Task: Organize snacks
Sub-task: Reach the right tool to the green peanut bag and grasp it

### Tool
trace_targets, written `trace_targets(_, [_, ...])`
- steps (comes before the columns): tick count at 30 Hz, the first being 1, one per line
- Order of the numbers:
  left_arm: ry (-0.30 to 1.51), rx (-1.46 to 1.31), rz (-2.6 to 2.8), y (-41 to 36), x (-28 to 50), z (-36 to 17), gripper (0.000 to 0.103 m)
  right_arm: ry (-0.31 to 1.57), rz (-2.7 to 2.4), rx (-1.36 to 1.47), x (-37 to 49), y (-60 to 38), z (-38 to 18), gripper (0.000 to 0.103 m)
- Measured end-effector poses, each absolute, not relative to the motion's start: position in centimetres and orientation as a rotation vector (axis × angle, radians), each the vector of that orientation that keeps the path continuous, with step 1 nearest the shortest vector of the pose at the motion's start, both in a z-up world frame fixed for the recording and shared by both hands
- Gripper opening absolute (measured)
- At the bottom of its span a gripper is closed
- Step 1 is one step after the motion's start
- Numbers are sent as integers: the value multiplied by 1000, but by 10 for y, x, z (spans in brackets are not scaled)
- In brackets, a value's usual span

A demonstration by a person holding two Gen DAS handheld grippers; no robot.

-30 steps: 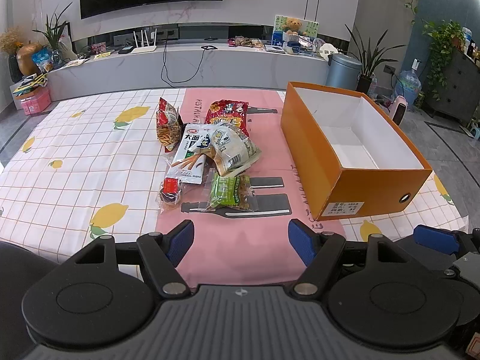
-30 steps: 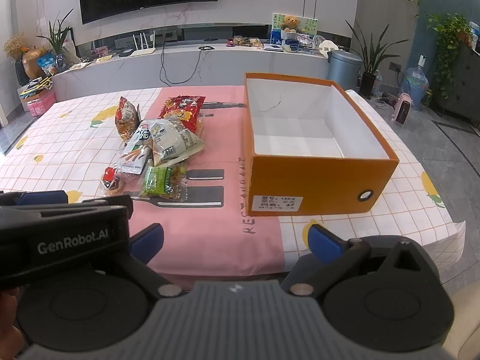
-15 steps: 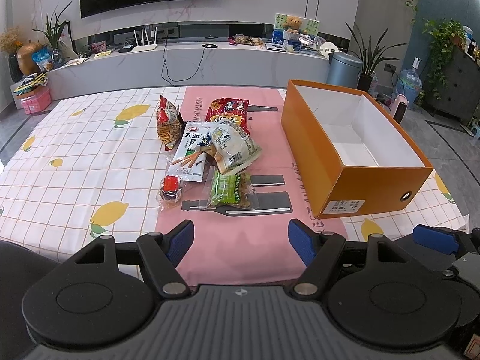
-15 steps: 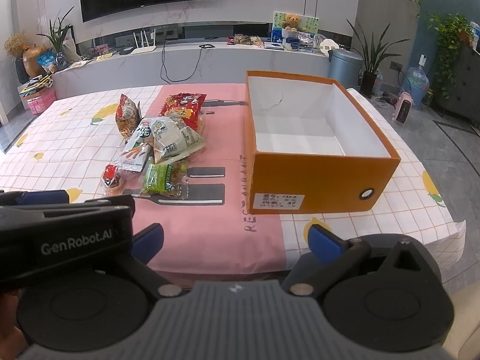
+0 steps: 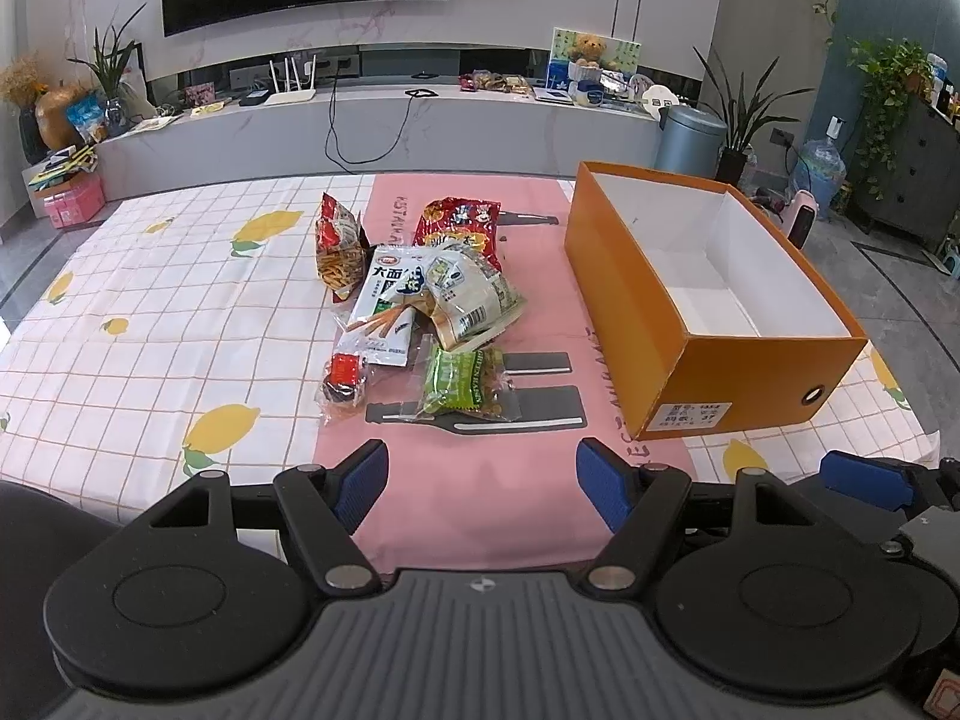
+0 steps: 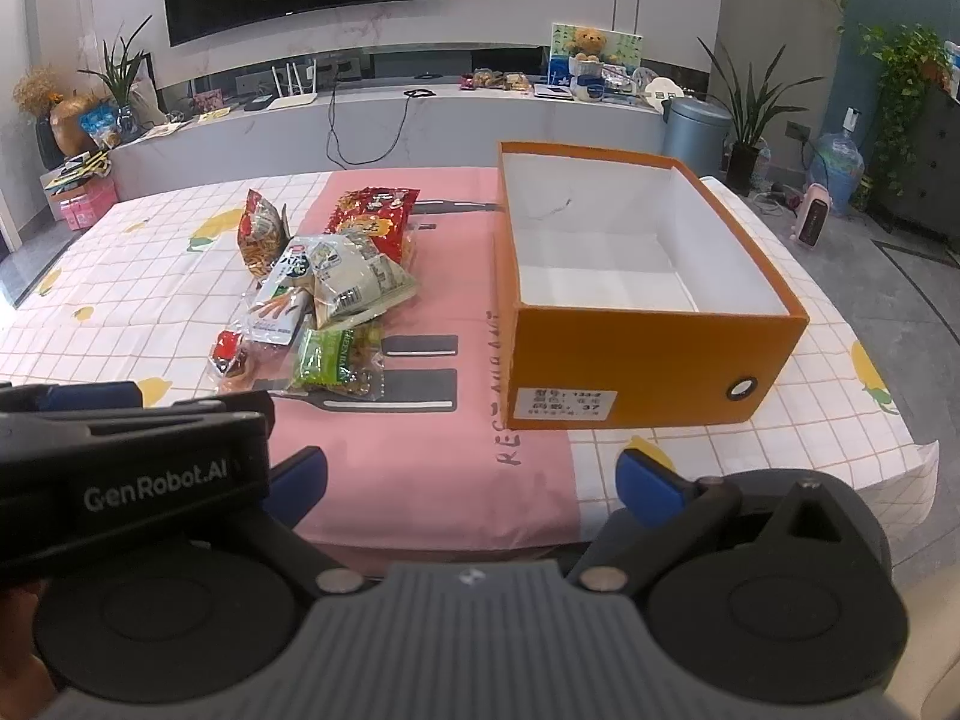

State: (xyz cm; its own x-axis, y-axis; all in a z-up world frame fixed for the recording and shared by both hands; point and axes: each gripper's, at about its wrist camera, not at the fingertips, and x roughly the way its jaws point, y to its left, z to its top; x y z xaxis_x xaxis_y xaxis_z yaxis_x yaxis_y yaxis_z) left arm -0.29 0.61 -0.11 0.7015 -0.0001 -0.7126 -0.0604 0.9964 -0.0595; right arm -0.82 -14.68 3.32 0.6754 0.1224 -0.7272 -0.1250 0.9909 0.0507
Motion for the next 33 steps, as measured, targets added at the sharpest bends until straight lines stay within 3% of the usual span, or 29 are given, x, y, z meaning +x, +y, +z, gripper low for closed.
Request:
trace_targets(10, [789, -95, 45, 18, 5, -3, 84, 809, 144, -20, 4, -134, 28, 100])
trace_targets(19, [633, -162, 65, 57, 13, 3, 83, 632, 162, -10, 24, -109, 19, 100])
trace_targets(33, [742, -225, 88, 115, 49, -48, 83, 706, 224, -94, 97, -46, -60, 100])
